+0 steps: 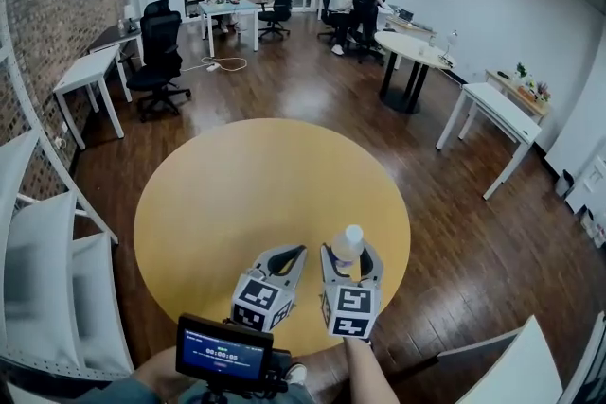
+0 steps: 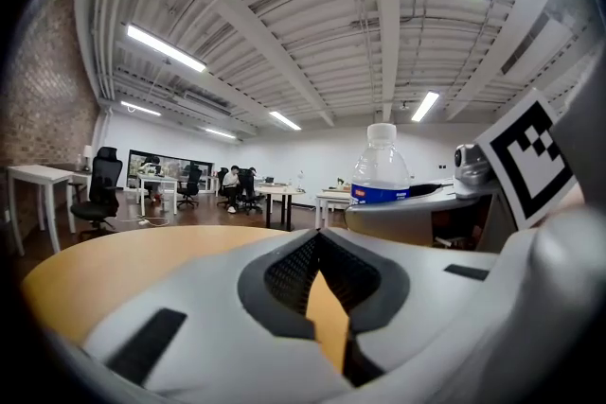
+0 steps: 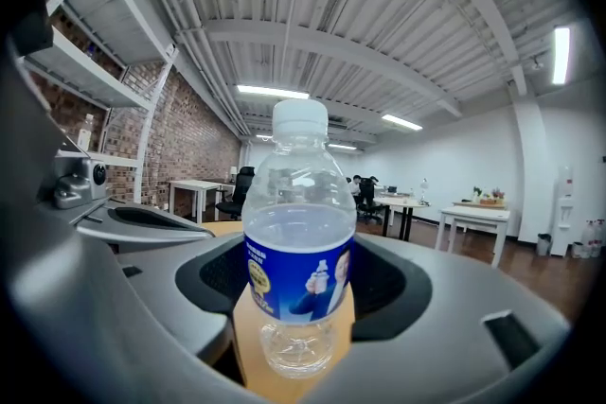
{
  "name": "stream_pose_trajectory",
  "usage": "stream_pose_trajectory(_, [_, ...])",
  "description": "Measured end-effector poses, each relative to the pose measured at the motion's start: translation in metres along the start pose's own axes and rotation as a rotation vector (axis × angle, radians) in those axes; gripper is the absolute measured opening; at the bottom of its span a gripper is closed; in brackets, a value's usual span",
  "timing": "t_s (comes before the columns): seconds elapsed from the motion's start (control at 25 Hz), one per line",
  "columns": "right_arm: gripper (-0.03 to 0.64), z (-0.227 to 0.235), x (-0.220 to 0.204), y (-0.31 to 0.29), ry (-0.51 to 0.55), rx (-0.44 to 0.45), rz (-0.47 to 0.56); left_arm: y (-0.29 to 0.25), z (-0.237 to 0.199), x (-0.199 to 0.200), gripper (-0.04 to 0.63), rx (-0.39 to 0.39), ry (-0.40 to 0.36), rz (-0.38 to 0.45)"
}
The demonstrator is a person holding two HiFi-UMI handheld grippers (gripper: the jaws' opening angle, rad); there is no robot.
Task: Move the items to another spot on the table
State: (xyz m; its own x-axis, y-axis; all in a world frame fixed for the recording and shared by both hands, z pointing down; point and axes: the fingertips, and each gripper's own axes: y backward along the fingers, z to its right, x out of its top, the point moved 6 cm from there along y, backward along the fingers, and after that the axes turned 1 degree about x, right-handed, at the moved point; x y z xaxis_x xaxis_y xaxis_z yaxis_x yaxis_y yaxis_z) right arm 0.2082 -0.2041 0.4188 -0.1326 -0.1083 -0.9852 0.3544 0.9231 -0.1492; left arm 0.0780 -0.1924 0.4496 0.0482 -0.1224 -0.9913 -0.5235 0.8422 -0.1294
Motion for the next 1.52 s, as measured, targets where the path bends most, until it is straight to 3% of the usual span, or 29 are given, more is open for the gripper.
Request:
stream_pose_trajectory(0.72, [0.307, -0.163, 0.026, -0.055, 0.024, 0.232, 0.034, 0.112, -0.122, 0.007, 0.01, 0.24, 0.032, 0.013])
stream_pose_trajectory(1.52, [0.308, -0.365, 0.039, -0.111, 0.052, 0.507, 0.049, 0.253, -0.258, -0.021, 0.01, 0.509, 0.067, -0.01])
